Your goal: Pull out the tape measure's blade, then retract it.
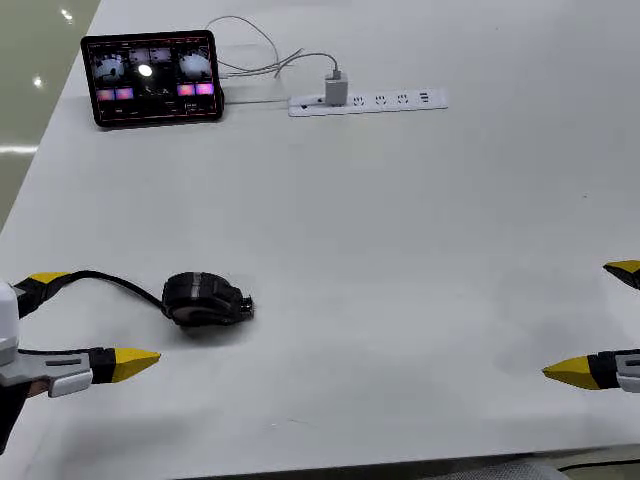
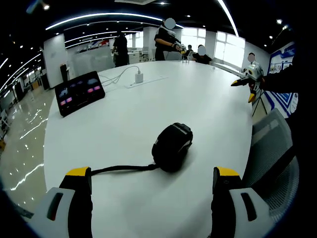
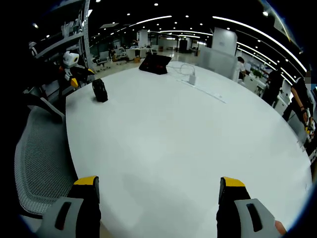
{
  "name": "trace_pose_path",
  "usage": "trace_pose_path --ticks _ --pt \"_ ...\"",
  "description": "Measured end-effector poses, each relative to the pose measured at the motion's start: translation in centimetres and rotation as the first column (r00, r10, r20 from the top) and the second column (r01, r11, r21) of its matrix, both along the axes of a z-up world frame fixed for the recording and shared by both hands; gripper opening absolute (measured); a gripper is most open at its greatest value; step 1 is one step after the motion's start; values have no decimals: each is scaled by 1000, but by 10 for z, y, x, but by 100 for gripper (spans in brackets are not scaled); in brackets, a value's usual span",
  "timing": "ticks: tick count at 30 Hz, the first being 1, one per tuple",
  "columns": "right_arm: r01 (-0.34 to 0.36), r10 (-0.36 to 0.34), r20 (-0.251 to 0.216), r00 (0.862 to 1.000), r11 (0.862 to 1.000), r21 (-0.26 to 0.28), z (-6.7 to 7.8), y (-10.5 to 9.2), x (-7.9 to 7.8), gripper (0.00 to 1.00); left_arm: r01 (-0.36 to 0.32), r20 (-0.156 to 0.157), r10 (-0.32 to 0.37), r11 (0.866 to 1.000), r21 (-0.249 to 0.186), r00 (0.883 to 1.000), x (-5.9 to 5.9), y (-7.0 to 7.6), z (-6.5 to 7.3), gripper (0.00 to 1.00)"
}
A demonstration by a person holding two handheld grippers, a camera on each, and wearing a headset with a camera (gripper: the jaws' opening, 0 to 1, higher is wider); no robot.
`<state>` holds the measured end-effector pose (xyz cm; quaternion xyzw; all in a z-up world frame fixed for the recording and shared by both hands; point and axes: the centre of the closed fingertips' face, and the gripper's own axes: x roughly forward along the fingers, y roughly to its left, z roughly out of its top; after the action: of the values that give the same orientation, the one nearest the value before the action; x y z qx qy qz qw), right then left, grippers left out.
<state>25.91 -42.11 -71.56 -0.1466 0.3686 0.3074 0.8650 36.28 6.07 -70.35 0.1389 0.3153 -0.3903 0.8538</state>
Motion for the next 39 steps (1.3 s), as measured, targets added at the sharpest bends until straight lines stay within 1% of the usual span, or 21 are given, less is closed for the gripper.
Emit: trace_pose_path --ticks 1,6,10,12,14,15,16,17,19,20,21,22,23,25,27,29,30,32,34,36,39 --pt "1 -1 9 1000 1000 2 1 0 1 99 7 12 -8 1000 11 1000 1 0 1 99" --pt "-13 12 27 1000 1000 17 5 4 5 99 34 10 -34 999 23 999 1 -1 3 99" --pt "-24 24 27 999 1000 10 6 5 8 99 64 15 -65 996 59 998 2 1 2 99" --pt "-30 30 4 1000 1000 10 4 6 8 99 73 5 -74 995 61 997 3 0 3 99" --pt "-38 38 8 999 999 4 4 7 10 99 80 -4 -80 995 61 997 3 -1 4 97" --pt "-43 43 6 999 999 2 4 9 11 99 90 -14 -89 994 65 996 3 -2 3 95" --pt "-46 46 6 999 999 3 5 10 12 99 99 -14 -98 993 70 995 3 -3 5 93" --pt "-51 51 9 999 999 12 6 12 13 99 108 -14 -108 991 73 994 3 -5 5 93" --pt "-58 58 21 998 998 16 8 15 17 99 116 -6 -116 990 80 993 8 -6 7 96" --pt "-64 64 28 998 998 14 8 17 19 99 120 -9 -120 990 80 993 9 -6 7 96" --pt "-71 71 27 997 997 15 9 19 20 99 125 -13 -124 989 80 992 10 -7 8 97" --pt "-76 75 23 997 997 17 9 21 21 99 129 -7 -129 988 87 992 12 -8 9 99" --pt "-79 79 22 997 997 16 9 22 22 99 134 -9 -133 987 90 991 14 -8 9 99" --pt "-92 91 25 996 996 19 10 26 24 99 147 -27 -145 985 87 989 14 -10 9 99" --pt "-103 102 25 994 995 18 11 30 26 99 152 -18 -151 985 83 988 17 -12 11 99" --pt "-115 114 30 993 993 19 13 34 27 99 157 -23 -155 985 77 988 19 -13 12 99" --pt "-116 115 32 993 993 22 15 35 28 99 158 -20 -157 984 79 987 19 -13 12 99" --pt "-121 120 37 992 992 24 16 38 30 99 173 -33 -171 982 80 985 19 -15 11 99" --pt "-128 127 43 991 991 27 19 42 31 99 185 -29 -183 979 90 983 19 -15 11 99" --pt "-135 133 45 990 990 35 21 46 33 99 196 -35 -193 976 91 981 19 -17 11 99" --pt "-149 146 51 988 988 45 24 53 36 99 215 -29 -213 972 99 977 19 -21 11 99"
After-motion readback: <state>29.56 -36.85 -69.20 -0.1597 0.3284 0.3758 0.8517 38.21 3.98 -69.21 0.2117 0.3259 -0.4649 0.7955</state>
